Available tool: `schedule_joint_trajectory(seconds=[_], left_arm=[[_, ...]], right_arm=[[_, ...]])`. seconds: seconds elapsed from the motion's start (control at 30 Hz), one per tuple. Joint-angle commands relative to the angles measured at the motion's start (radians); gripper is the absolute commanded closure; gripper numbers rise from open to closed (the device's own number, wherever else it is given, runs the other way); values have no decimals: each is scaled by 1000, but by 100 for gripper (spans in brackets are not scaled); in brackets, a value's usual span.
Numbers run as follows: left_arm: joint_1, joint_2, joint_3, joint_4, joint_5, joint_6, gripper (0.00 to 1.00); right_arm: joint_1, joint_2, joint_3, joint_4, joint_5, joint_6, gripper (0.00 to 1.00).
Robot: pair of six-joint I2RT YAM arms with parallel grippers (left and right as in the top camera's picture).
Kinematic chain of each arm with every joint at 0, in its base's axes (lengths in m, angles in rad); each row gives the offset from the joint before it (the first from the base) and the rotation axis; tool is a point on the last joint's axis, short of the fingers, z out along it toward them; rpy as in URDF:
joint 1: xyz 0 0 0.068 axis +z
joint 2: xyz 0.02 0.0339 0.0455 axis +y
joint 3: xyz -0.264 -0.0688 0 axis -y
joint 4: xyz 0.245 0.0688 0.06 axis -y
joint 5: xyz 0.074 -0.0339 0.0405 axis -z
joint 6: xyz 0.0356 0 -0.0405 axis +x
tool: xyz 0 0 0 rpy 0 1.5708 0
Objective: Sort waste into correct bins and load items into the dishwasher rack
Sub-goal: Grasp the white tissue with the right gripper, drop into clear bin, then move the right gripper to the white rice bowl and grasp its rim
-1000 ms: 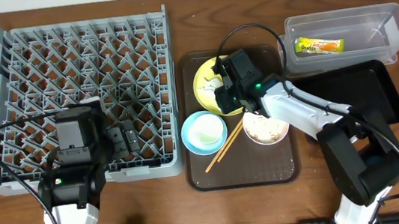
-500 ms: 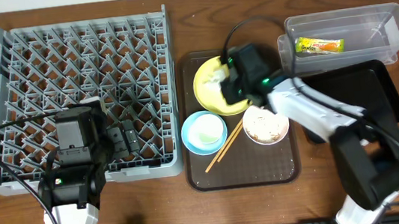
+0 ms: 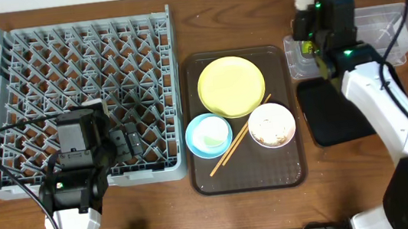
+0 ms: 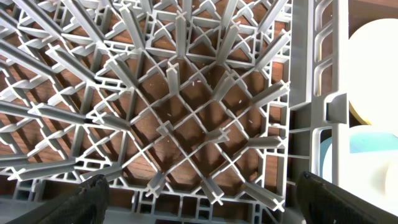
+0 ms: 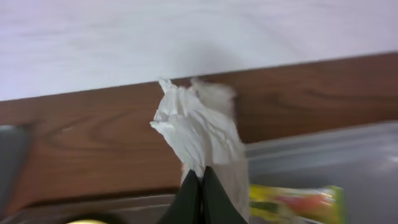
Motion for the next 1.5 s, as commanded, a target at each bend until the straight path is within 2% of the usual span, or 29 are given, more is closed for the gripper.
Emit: schedule_joint_trajectory(seconds=[0.0, 0.03, 0.1, 0.2, 0.23, 0.27, 0.3, 0.33, 0.47, 0.6, 0.73, 0.83, 0.97, 1.07, 1.17, 1.37, 1.47], left_arm=[[-5, 0, 25, -1, 3, -6, 4], [-5, 0, 25, -1, 2, -6, 4], [-5, 0, 25, -1, 3, -6, 4], [-5, 0, 25, -1, 2, -6, 4], [-5, 0, 25, -1, 3, -6, 3], [-5, 0, 25, -1, 3, -6, 4], [-5, 0, 25, -1, 2, -6, 4], [-5, 0, 25, -1, 3, -6, 4], [-5, 0, 25, -1, 3, -6, 4], [-5, 0, 25, -2, 3, -6, 4], [-5, 0, 25, -2, 2, -6, 4], [-5, 0, 25, -1, 2, -6, 4], [-5, 0, 25, -2, 2, -6, 4], [-5, 0, 25, -2, 2, -6, 3], [-5, 0, 25, -2, 2, -6, 3], [-5, 0, 25, -2, 2, -6, 3], [-5, 0, 25, -2, 3, -6, 4]], right_arm=[[-55, 31, -2, -7, 62, 2, 99], [-68, 35, -2, -12, 63, 2, 99], [-93, 47, -2, -19, 62, 2, 89], [-124, 50, -2, -30, 61, 2, 84], [-132, 50, -2, -30, 56, 1, 78], [-138, 50, -2, -31, 50, 1, 62], [-143, 50, -2, -34, 42, 0, 51], [-147, 49, -2, -38, 34, 1, 44], [-147, 43, -2, -77, -77, 1, 44], [-143, 26, -2, -148, -307, -2, 44], [-118, -1, -2, -260, -494, -26, 42], [-80, -30, -2, -360, -550, -84, 40], [7, -74, -2, -531, -545, -180, 35], [85, -86, -2, -668, -498, -225, 41], [162, -84, -15, -763, -413, -228, 43], [322, -84, -91, -763, -346, -222, 44], [388, -84, -131, -726, -253, -167, 45]])
